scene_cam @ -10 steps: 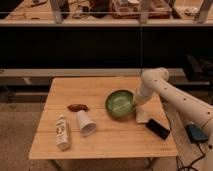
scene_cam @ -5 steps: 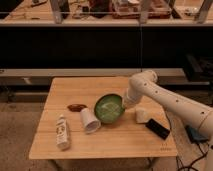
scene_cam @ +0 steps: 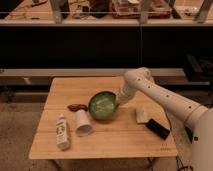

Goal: Drag the ceramic bowl in a circle

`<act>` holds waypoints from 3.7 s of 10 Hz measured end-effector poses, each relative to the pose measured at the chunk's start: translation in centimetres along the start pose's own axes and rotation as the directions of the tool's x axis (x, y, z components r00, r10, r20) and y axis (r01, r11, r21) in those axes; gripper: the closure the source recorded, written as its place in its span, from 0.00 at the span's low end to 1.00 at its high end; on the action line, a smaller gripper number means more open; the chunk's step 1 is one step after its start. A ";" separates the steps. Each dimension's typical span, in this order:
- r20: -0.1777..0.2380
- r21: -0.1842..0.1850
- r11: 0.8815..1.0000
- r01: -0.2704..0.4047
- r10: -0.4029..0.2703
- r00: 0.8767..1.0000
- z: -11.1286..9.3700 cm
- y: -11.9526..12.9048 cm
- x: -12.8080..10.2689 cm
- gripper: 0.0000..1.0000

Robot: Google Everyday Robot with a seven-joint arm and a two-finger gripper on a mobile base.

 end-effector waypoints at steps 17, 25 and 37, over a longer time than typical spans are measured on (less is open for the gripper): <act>-0.018 -0.174 0.976 -0.129 0.128 0.992 -3.4 10.3 -0.7 0.82; 0.052 -0.082 0.996 0.042 -0.038 0.998 -1.0 1.1 -3.6 0.82; -0.045 -0.094 0.990 -0.106 0.102 0.994 -0.5 6.7 5.4 0.82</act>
